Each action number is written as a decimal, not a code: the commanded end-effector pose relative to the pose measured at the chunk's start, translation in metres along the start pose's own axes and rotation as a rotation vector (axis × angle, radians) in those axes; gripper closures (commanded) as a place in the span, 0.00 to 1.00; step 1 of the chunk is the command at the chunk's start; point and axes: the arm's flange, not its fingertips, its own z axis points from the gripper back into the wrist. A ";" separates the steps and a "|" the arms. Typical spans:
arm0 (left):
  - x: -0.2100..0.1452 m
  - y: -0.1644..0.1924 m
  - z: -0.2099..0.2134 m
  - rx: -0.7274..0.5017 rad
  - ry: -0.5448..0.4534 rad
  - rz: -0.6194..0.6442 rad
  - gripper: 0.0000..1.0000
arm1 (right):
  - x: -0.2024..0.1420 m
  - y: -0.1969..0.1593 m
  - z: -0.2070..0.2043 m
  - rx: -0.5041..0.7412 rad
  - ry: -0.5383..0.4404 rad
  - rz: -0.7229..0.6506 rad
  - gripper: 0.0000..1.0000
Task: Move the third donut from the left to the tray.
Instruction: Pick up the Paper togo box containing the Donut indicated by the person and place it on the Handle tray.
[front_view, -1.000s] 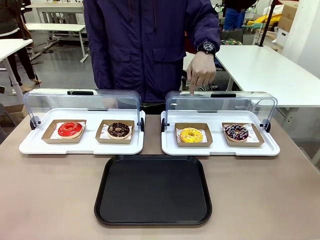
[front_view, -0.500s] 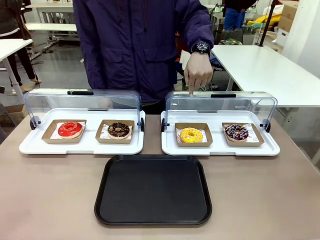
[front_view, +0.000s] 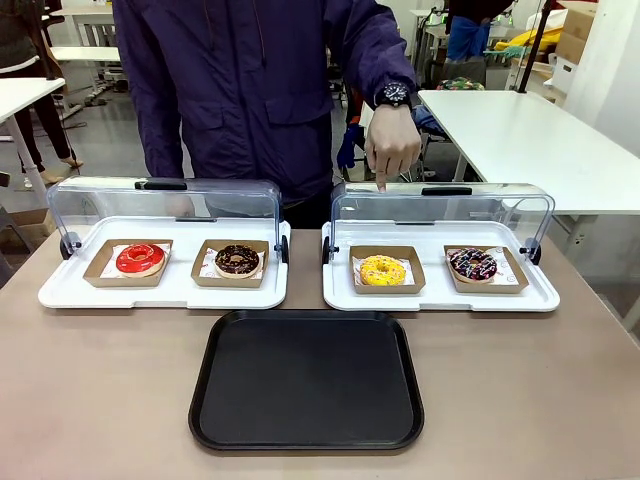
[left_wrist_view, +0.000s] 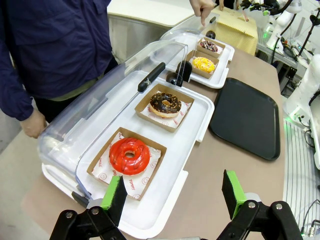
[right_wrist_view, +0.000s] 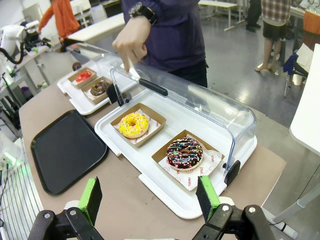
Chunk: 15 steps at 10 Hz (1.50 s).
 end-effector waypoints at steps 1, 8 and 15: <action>0.001 0.000 0.003 -0.009 -0.009 -0.011 0.00 | 0.002 -0.001 -0.001 0.001 -0.017 0.007 0.00; 0.001 0.000 0.003 -0.009 -0.009 -0.011 0.00 | 0.063 0.014 -0.048 0.035 0.093 0.144 0.00; 0.001 0.000 0.003 -0.009 -0.009 -0.011 0.00 | 0.116 0.114 -0.210 0.208 0.578 0.552 0.00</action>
